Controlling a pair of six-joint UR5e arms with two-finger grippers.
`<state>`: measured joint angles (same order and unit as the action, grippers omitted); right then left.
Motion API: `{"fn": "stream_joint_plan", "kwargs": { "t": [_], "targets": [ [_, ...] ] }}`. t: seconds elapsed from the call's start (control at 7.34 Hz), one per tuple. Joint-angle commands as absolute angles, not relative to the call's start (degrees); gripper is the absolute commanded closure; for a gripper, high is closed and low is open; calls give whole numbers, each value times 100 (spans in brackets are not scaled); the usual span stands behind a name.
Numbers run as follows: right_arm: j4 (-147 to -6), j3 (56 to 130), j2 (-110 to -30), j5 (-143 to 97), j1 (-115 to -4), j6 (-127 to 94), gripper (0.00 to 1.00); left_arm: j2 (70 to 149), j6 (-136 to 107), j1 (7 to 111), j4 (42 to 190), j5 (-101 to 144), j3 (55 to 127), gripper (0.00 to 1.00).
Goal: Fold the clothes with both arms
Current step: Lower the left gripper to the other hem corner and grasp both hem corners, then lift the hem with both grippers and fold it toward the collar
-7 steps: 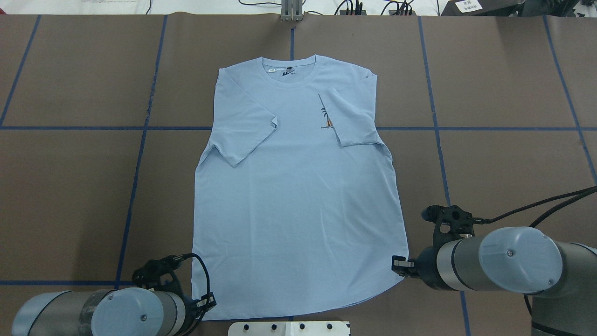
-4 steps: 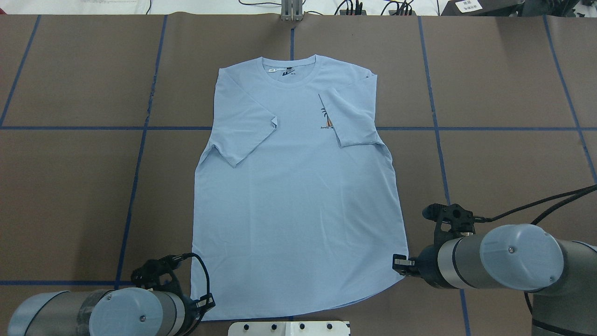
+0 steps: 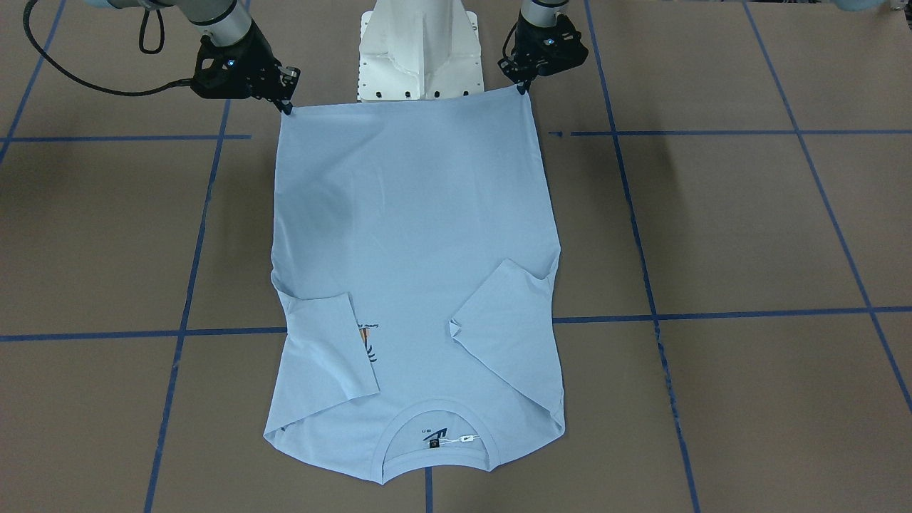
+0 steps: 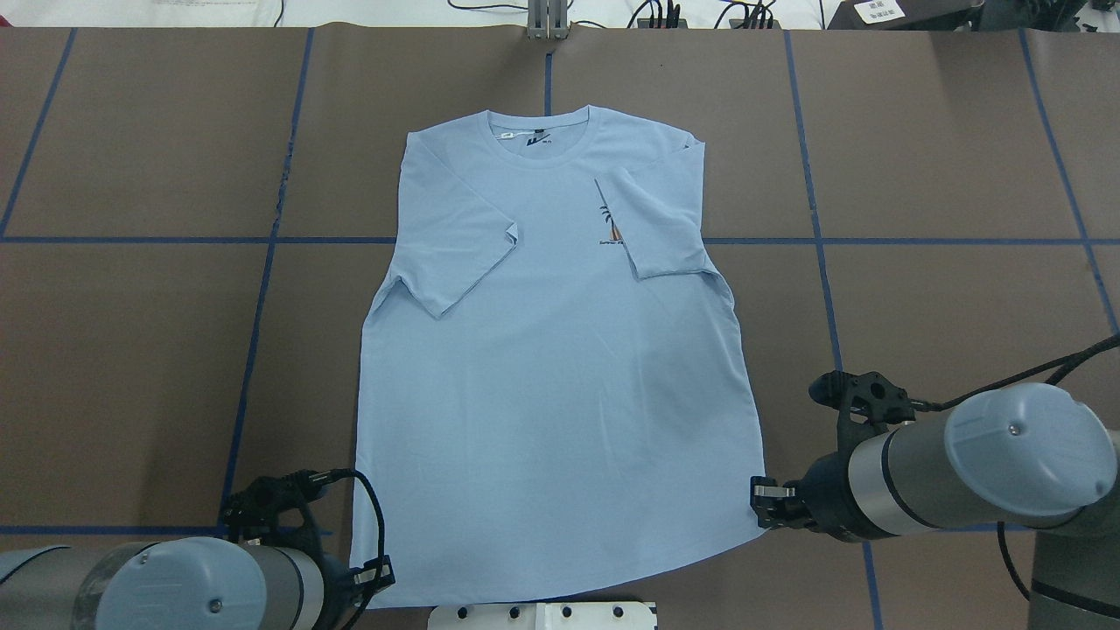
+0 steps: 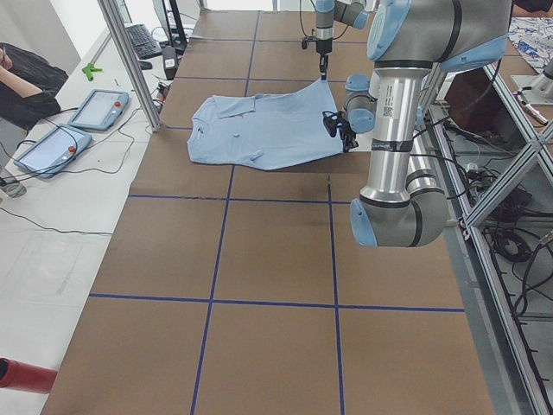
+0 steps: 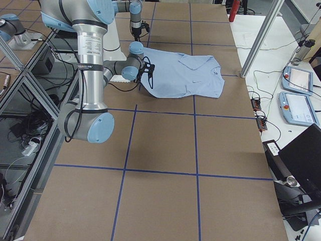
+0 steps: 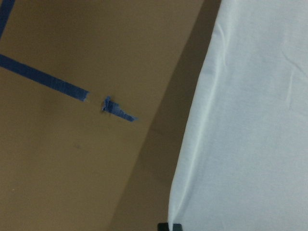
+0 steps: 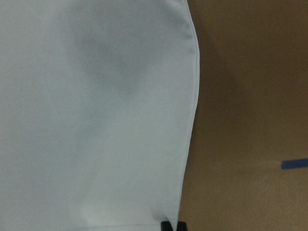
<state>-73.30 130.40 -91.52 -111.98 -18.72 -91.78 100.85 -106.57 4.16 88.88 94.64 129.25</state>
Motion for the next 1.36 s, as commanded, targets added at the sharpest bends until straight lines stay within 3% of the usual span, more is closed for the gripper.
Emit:
{"fn": "stream_joint_plan", "kwargs": {
  "t": [0.0,0.27,0.55,0.82,1.23],
  "targets": [
    [-7339,13620,-9578,-11959,-1907,-9211,100,10046,-10233,422,8816,9833,13392,100],
    [-7339,13973,-9790,-12592,-1864,-9246,100,9932,-9827,404,8448,9905,13963,100],
    [-7339,13896,-9739,-12604,-1723,-9246,100,10027,-9826,325,8446,10063,14028,100],
    [-7313,13554,-9485,-12586,-2282,-9159,100,10185,-9817,552,8455,10055,13931,100],
    [-7295,12896,-8844,-12665,-3389,-8676,100,10502,-8820,2068,8446,10682,13547,100]
  ]
}}
